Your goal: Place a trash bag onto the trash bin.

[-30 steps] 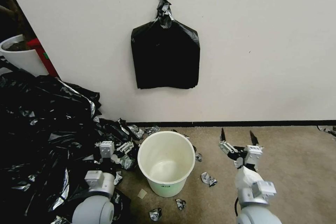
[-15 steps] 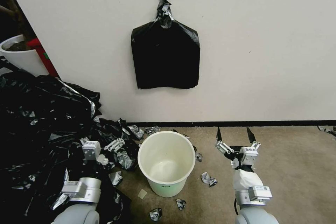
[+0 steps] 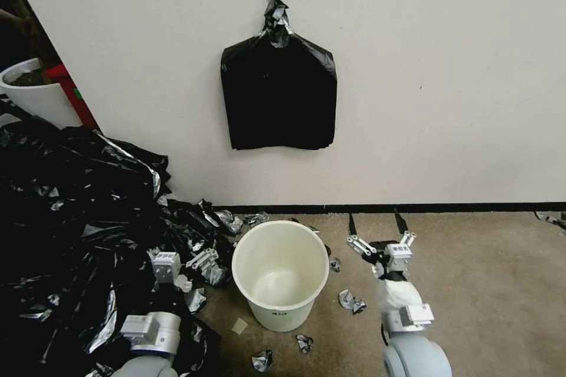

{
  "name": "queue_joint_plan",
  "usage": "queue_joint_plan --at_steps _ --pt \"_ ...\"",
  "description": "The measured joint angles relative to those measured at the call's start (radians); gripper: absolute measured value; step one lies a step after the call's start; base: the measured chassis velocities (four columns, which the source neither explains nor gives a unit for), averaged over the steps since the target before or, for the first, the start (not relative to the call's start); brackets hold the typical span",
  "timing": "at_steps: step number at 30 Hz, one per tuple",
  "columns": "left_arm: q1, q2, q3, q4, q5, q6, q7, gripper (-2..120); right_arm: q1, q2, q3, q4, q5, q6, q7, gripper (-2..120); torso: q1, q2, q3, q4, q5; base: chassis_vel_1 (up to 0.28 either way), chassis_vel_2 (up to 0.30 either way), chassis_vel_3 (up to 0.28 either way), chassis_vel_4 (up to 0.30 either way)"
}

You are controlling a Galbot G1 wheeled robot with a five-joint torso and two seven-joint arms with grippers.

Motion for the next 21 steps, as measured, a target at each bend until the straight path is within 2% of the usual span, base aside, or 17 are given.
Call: queue_joint_plan --at_steps 1,4,5,6,10,11,14,15,17,21 --pt "0.000 0.000 0.000 0.000 0.000 0.000 0.000 100 0.000 0.000 0.000 0.000 0.000 0.000 0.000 100 0.000 0.000 0.000 0.0000 0.0000 0.000 0.000 0.000 0.000" --pt "0.012 -0.011 0.000 -0.023 -0.040 -0.037 0.003 100 0.089 -0.011 -0.087 -0.018 0.244 -0.011 -0.007 100 0.000 0.000 0.000 0.0000 -0.0001 0.000 0.000 0.000 0.000" --pt "0.018 -0.018 0.000 -0.027 -0.043 -0.047 0.005 100 0.129 -0.013 -0.106 -0.041 0.301 -0.006 -0.007 100 0.000 0.000 0.000 0.0001 -0.0002 0.000 0.000 0.000 0.000" --pt "0.018 -0.018 0.000 -0.027 -0.043 -0.047 0.005 100 0.129 -0.013 -0.106 -0.041 0.301 -0.006 -0.007 100 0.000 0.000 0.000 0.0001 -0.0002 0.000 0.000 0.000 0.000" --pt "0.043 -0.046 -0.008 -0.028 -0.031 -0.071 0.013 100 0.327 -0.023 -0.180 -0.145 0.518 0.021 -0.007 100 0.000 0.000 0.000 0.0001 -0.0002 0.000 0.000 0.000 0.000" --pt "0.043 -0.046 -0.008 -0.028 -0.031 -0.071 0.013 100 0.327 -0.023 -0.180 -0.145 0.518 0.021 -0.007 100 0.000 0.000 0.000 0.0001 -0.0002 0.000 0.000 0.000 0.000" --pt "0.052 -0.076 -0.018 -0.024 -0.007 -0.077 0.014 100 0.524 -0.014 -0.254 -0.232 0.715 0.017 -0.001 100 0.000 0.000 0.000 0.0002 -0.0003 0.000 0.000 0.000 0.000" --pt "0.052 -0.076 -0.018 -0.024 -0.007 -0.077 0.014 100 0.524 -0.014 -0.254 -0.232 0.715 0.017 -0.001 100 0.000 0.000 0.000 0.0002 -0.0003 0.000 0.000 0.000 0.000" --pt "0.054 -0.095 -0.028 -0.012 0.010 -0.078 0.014 100 0.674 0.010 -0.309 -0.313 0.823 0.006 -0.004 100 0.000 0.000 0.000 0.0002 -0.0002 0.000 0.000 0.000 0.000" --pt "0.059 -0.111 -0.033 -0.006 0.018 -0.079 0.014 100 0.785 0.037 -0.350 -0.396 0.839 -0.001 -0.008 100 0.000 0.000 0.000 0.0002 -0.0004 0.000 0.000 0.000 0.000"
